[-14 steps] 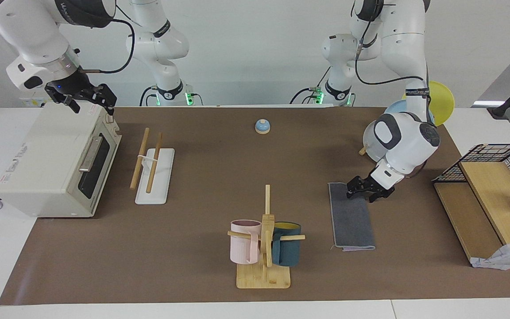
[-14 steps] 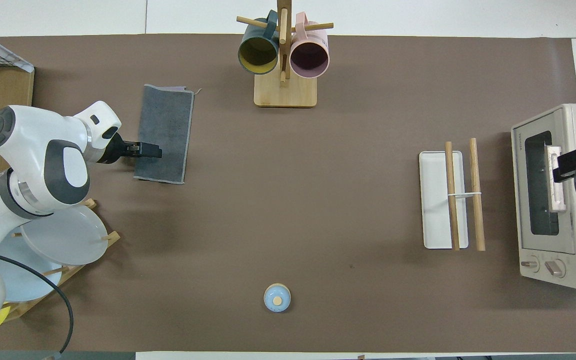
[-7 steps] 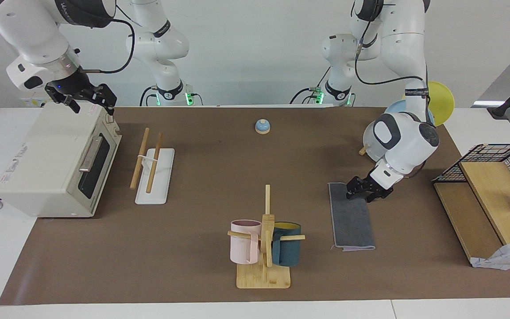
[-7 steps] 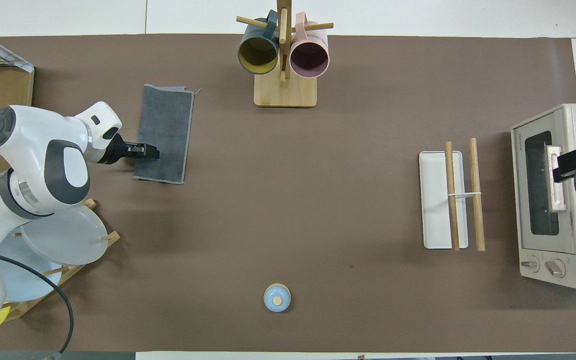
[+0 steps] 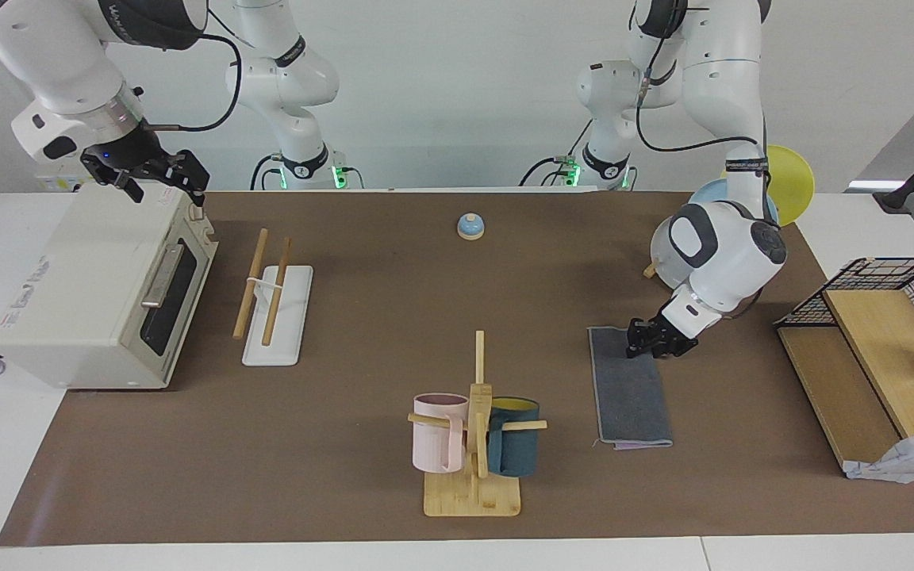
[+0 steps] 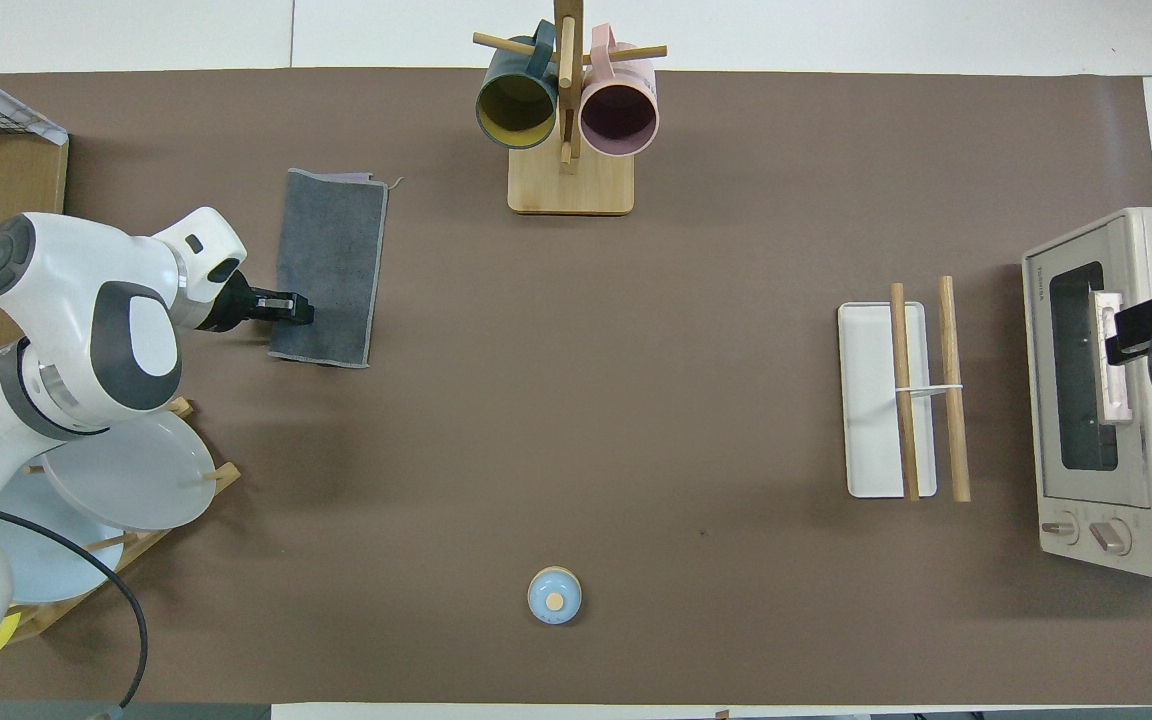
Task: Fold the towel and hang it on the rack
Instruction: 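Lift the folded towel with the left gripper while the right gripper approaches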
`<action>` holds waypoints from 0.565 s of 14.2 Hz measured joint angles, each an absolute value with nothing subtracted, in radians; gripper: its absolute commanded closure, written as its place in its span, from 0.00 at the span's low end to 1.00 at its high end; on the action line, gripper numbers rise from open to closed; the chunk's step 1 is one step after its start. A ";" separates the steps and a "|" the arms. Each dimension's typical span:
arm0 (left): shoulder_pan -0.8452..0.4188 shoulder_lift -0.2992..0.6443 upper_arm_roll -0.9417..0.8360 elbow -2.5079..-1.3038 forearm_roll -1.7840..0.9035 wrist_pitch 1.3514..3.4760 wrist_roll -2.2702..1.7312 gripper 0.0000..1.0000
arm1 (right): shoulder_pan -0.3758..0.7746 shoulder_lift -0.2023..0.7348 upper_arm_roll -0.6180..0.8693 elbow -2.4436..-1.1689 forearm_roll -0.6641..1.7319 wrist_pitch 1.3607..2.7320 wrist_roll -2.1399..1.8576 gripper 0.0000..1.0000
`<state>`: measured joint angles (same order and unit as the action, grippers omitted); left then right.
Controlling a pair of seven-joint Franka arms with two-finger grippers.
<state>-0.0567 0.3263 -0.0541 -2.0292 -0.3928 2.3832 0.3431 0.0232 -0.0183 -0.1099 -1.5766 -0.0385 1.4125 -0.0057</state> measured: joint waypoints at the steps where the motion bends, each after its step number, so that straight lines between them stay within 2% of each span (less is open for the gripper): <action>1: -0.057 0.325 -0.055 -2.028 -0.395 2.382 0.344 1.00 | 0.023 -0.018 -0.110 -1.577 -0.039 1.412 -0.006 0.00; 5: -0.056 0.323 -0.051 -2.017 -0.397 2.369 0.321 1.00 | 0.023 -0.018 -0.110 -1.577 -0.039 1.412 -0.006 0.00; 8: -0.056 0.311 -0.052 -1.931 -0.389 2.269 0.173 1.00 | 0.023 -0.018 -0.110 -1.577 -0.039 1.412 -0.006 0.00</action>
